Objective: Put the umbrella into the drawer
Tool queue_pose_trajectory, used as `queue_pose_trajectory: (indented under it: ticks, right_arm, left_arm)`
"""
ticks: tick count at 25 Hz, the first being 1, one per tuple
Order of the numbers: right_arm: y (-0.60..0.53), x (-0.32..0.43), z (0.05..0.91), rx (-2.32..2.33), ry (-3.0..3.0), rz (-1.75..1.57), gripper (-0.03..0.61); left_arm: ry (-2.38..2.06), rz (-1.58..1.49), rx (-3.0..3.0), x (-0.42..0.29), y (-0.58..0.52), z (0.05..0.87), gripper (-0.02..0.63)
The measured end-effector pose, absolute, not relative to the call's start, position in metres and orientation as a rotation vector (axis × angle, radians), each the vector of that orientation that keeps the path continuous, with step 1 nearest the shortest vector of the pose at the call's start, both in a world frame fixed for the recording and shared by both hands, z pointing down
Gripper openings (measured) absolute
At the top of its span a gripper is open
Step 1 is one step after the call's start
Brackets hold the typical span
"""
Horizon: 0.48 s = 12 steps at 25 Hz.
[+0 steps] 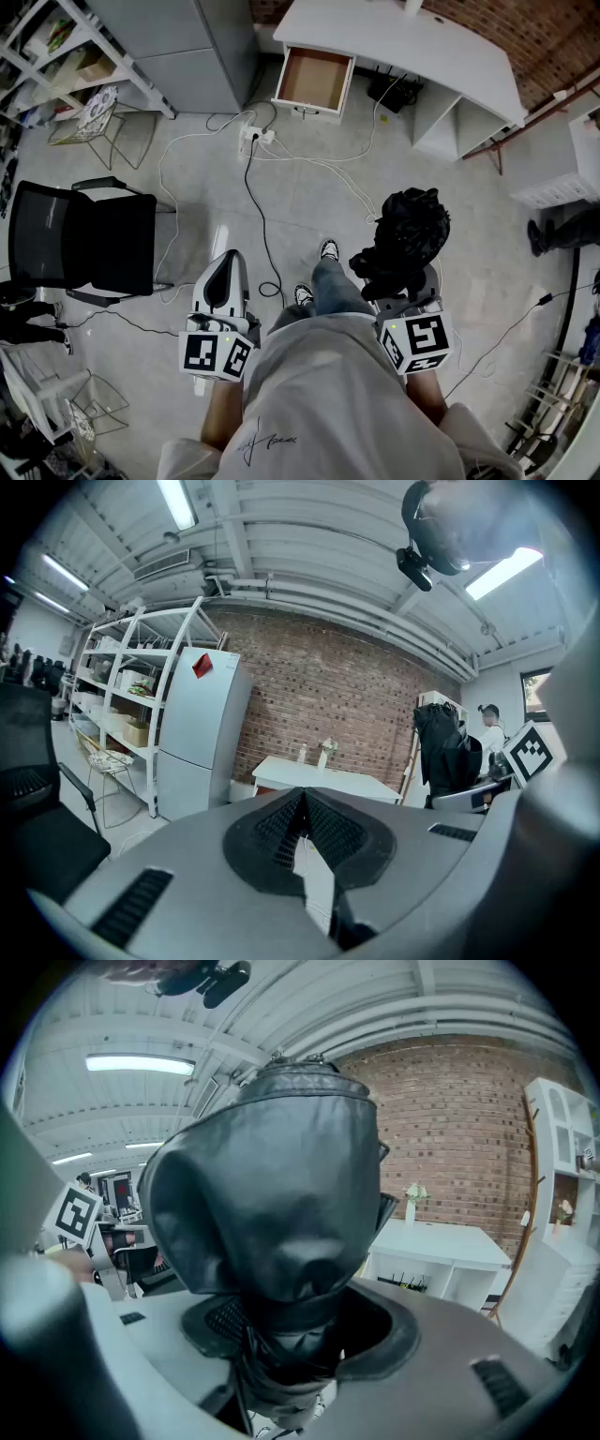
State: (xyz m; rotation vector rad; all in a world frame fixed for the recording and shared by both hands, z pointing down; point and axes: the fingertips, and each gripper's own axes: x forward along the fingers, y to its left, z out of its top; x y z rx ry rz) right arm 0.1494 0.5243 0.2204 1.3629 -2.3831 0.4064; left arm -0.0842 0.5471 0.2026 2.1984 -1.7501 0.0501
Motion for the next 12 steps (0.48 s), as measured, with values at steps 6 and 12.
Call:
queue_pose_trajectory:
  ticks: [6, 12]
  right_arm:
    - [0.509, 0.152, 0.225, 1.355, -2.385, 0.439, 0.253]
    - [0.477, 0.158, 0.23, 1.346, -2.38, 0.456, 0.255]
  left_arm:
    - [-1.708, 0.095, 2.215, -0.066, 0.526, 0.21, 0.017]
    - [-1.661, 0.111, 2.244, -0.047, 0.489, 0.209, 0.017]
